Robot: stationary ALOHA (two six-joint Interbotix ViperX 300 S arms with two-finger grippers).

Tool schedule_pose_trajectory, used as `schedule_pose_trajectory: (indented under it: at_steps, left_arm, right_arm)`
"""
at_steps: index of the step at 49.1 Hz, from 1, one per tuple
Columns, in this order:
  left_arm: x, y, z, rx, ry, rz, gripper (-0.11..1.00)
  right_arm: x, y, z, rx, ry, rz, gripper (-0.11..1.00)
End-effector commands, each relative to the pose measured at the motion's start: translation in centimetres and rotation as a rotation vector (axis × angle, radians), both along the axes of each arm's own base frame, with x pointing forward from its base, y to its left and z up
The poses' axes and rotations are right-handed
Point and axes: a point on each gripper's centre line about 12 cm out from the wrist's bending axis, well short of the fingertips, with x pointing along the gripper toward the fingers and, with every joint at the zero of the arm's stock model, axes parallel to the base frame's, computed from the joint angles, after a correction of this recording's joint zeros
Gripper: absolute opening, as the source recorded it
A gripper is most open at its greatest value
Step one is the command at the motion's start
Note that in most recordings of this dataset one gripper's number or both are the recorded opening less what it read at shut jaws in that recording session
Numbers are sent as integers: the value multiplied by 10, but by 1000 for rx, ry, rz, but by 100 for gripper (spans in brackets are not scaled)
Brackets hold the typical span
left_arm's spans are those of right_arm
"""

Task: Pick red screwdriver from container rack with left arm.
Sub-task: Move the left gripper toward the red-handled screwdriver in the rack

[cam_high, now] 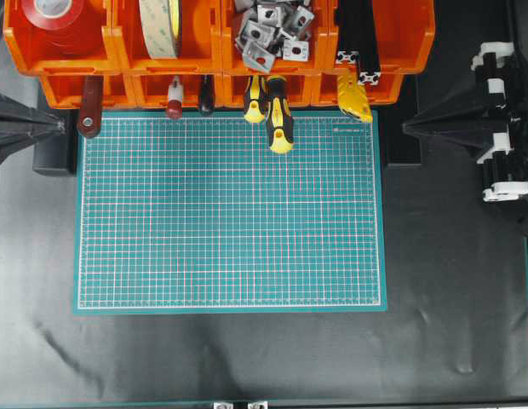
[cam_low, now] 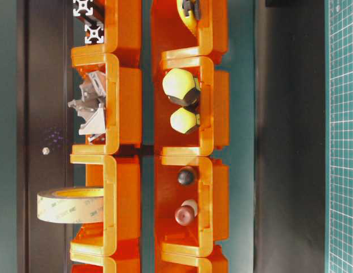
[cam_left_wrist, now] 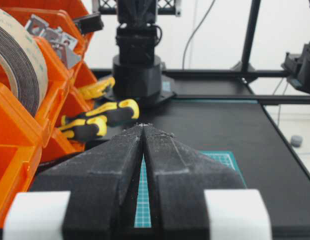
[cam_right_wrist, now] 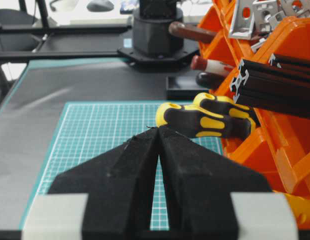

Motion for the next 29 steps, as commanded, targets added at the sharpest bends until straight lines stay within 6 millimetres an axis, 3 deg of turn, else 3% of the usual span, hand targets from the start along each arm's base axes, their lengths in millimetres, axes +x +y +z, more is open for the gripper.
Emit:
schedule_pose_trajectory:
  at_steps: [1,4,7,11,29]
  left_arm:
    - [8,-4,31,30,-52,-23,6]
    - [10,-4,43,28,-57,-23,7]
    - [14,-5,53,30,-46,-25,0]
    - [19,-7,64,44,-12,-34,0]
    - [51,-13,98,139,306,-48,0]
  right_arm:
    - [4,0,12,5,-38,1,2]
    - [3,0,13,9,-46,-1,5]
    - [3,0,14,17,-49,0,1]
    - [3,0,15,28,-54,-1,0]
    - [1,0,24,41,-86,-2,0]
